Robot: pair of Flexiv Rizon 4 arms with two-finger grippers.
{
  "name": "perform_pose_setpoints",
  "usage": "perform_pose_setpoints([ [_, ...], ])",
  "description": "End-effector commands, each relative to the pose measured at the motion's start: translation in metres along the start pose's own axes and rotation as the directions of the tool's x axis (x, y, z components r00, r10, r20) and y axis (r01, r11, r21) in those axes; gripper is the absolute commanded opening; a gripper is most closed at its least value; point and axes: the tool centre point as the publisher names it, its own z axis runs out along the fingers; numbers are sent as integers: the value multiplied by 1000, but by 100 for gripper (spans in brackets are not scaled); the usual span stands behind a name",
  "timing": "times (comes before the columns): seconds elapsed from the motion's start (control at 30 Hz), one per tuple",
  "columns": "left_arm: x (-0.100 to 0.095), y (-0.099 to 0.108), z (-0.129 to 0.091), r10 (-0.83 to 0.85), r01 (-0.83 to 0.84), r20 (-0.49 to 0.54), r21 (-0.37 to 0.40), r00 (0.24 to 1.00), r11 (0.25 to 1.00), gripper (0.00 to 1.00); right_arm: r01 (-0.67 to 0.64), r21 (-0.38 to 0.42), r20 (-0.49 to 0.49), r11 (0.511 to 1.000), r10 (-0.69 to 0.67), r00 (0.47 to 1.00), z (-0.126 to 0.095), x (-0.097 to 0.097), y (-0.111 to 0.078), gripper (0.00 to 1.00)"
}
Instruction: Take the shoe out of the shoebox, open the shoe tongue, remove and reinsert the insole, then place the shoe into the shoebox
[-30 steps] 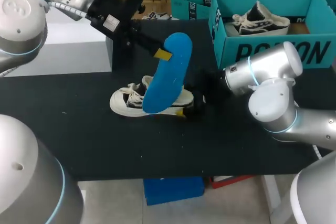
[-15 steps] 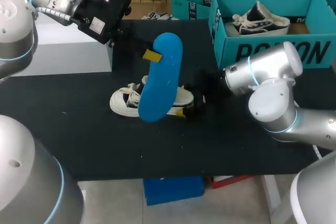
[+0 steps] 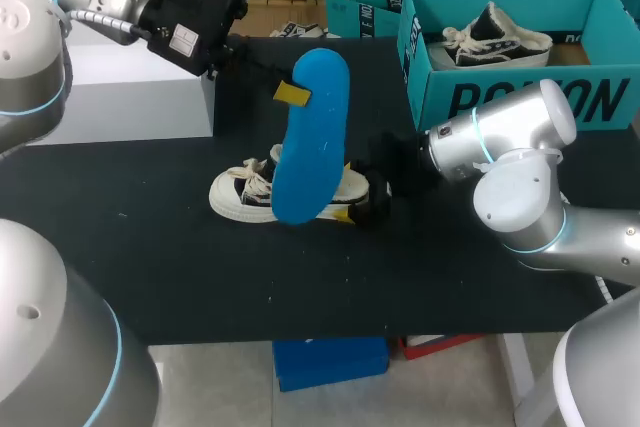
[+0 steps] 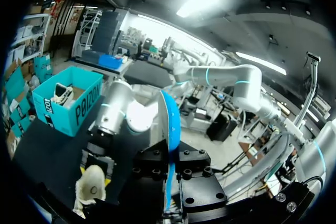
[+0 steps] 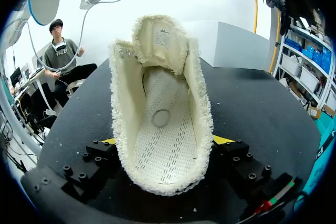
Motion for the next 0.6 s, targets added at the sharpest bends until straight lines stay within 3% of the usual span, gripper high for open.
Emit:
perform_pose_setpoints([
  [0.03,-6,-8,1,6,-5,-11,79,1000,997,0,-1,3,1,1000,1,1000,1,0,0,0],
  [0.3,0,-40,-13,24,-21,-14,141,1000,990,0,-1,3,1,1000,1,1000,1,0,0,0],
  [0.43,9,-53,-22,-22,36,-64,218,998,975,0,-1,3,1,1000,1,1000,1,0,0,0],
  [0.6,21,-66,-30,11,0,-46,226,999,974,0,-1,3,1,1000,1,1000,1,0,0,0],
])
